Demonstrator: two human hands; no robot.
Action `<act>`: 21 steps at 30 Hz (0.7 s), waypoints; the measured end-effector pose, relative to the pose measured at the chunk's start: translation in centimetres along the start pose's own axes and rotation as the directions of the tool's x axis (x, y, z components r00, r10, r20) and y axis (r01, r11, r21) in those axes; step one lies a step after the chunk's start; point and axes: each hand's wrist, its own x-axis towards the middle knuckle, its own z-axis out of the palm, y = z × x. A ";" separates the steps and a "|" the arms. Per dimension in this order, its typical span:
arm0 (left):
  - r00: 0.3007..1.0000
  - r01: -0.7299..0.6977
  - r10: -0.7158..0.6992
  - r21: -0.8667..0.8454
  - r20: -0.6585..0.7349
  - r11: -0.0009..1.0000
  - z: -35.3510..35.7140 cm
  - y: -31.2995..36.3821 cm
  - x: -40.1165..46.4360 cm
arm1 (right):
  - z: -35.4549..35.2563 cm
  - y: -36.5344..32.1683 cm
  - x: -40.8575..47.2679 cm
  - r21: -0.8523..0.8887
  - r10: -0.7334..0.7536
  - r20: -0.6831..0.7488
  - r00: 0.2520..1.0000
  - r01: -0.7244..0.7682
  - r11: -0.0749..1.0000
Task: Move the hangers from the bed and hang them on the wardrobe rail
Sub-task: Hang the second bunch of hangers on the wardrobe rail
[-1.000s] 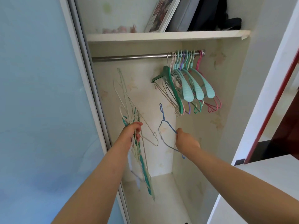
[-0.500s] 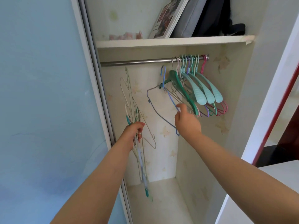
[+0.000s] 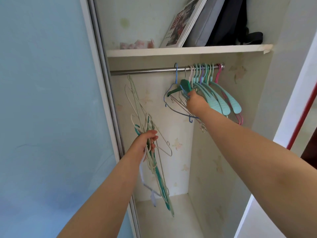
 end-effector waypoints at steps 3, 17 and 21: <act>0.999 -0.009 0.012 -0.054 0.053 0.998 -0.6 -0.3 0.0 | 0.3 1.5 -0.3 0.030 0.093 0.024 0.995 -0.094 0.995; 0.982 0.045 -0.009 -0.183 0.190 0.982 0.0 -3.7 -0.3 | 7.9 2.6 -10.9 0.074 -0.243 0.446 0.862 0.235 0.969; 0.961 0.101 -0.046 -0.191 0.272 0.976 0.2 -4.1 -1.2 | 10.3 5.3 -12.7 -0.053 -0.166 0.554 0.816 0.233 0.971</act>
